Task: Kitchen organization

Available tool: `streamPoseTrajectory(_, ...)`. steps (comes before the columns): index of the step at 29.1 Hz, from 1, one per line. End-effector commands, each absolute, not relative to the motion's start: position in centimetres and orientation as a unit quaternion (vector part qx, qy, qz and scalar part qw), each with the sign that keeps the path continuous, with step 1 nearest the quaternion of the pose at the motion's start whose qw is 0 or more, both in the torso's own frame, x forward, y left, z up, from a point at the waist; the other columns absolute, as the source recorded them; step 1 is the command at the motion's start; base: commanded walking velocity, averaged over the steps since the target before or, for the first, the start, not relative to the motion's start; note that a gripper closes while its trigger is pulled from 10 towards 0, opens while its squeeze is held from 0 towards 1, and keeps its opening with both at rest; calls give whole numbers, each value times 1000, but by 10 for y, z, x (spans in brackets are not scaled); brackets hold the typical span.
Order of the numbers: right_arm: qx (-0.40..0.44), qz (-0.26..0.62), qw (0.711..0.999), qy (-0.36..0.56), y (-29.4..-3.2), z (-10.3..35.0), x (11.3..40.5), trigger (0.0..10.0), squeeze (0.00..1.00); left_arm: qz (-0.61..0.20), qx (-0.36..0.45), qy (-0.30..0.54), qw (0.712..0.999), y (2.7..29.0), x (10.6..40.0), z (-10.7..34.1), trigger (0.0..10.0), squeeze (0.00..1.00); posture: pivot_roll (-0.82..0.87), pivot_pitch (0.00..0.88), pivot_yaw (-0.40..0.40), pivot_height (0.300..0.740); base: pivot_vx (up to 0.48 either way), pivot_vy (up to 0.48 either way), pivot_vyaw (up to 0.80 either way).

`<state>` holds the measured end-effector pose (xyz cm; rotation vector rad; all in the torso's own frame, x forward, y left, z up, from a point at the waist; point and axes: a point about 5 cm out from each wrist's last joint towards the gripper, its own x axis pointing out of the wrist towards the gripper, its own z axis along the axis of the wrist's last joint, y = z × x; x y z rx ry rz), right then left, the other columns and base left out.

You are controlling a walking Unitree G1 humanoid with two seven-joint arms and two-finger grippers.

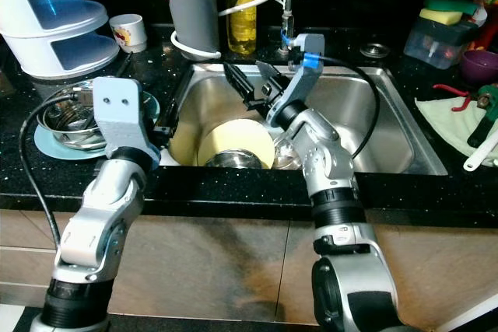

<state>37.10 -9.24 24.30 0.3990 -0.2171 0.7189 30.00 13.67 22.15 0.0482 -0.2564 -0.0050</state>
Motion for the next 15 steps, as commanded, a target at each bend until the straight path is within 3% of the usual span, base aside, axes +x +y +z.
streamPoseTrajectory(1, 211, 358, 903, -112, -90, 247, 367, 10000, 0, -4, 31, -124, 992, 136, 299, 217, 10000, 0, 41, 0, -23, 740, 0, 0, 788)
streamPoseTrajectory(3, 226, 345, 903, -121, -96, 247, 366, 10000, 0, -13, 32, -129, 991, 132, 298, 218, 10000, 0, 40, 0, -24, 740, 0, 0, 788)
streamPoseTrajectory(15, 290, 346, 883, -127, -123, 230, 339, 10000, 0, -51, 81, -130, 987, 121, 288, 207, 10000, 0, 32, 0, -14, 740, 0, 0, 0)
